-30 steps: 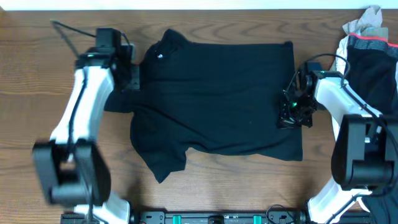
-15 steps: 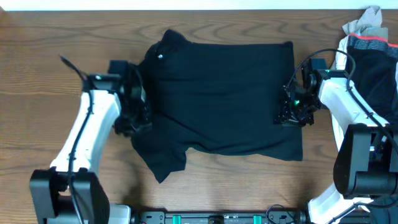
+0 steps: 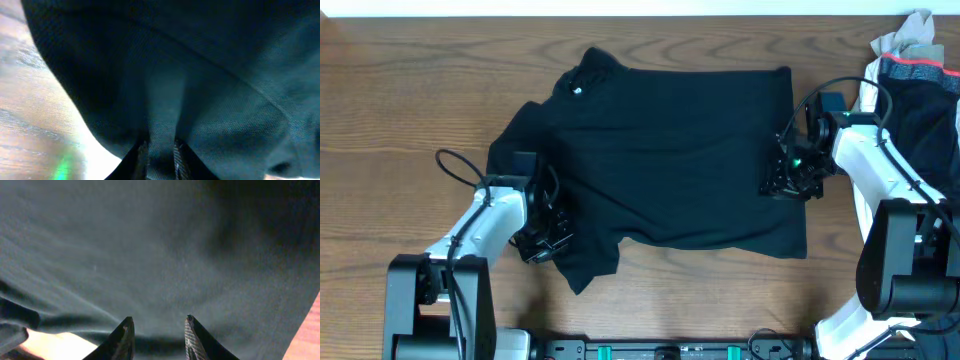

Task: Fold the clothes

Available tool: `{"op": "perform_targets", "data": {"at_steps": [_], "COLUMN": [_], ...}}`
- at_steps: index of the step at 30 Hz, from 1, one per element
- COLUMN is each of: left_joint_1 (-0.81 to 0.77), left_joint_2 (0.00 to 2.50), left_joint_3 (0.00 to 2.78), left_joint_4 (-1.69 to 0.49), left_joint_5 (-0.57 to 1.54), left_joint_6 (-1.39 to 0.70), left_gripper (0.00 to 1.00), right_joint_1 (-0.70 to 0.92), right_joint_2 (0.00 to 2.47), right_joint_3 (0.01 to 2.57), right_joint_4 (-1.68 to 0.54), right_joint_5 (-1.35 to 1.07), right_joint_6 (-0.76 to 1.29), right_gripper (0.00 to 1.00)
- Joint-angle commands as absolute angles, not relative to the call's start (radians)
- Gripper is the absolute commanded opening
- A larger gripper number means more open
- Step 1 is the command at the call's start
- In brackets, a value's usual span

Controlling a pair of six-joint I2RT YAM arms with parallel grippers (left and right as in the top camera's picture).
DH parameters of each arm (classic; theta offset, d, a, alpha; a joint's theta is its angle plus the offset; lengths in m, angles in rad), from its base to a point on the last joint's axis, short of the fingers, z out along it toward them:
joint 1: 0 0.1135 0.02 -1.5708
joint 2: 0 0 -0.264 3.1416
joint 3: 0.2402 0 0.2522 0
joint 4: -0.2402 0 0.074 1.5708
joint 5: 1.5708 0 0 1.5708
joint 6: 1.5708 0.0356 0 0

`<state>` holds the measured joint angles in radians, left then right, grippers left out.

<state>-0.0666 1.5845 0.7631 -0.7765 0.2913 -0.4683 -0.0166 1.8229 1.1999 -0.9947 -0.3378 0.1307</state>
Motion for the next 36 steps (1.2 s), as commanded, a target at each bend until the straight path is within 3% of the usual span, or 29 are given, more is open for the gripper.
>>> {"op": "perform_targets", "data": {"at_steps": [1,7,15,25,36], "left_joint_1": [-0.062,-0.057,0.075,0.157,0.189], "left_joint_2": [1.594,1.611,1.610,1.610,1.607], "left_joint_3": [0.741,0.735,0.735,0.736,0.787], "left_joint_4": [-0.752,-0.750,-0.800,-0.842,-0.878], "left_joint_5": [0.228,0.099,0.051,0.051,0.020], "left_joint_6": [-0.509,-0.526,-0.508,-0.411,-0.345], "left_gripper": [0.18,0.06,0.06,0.07,0.17], "right_joint_1": [-0.019,-0.019,-0.006,0.035,-0.012], "right_joint_2": [1.810,1.811,1.820,1.820,1.820], "right_joint_3": [1.214,1.214,1.174,1.024,0.958], "right_joint_4": [-0.979,-0.918,-0.790,-0.558,-0.334], "right_joint_5": [-0.348,-0.325,-0.311,-0.315,-0.139], "right_joint_6": [0.161,0.204,0.265,0.303,0.344], "right_gripper": [0.32,0.31,0.19,0.16,0.10]}}
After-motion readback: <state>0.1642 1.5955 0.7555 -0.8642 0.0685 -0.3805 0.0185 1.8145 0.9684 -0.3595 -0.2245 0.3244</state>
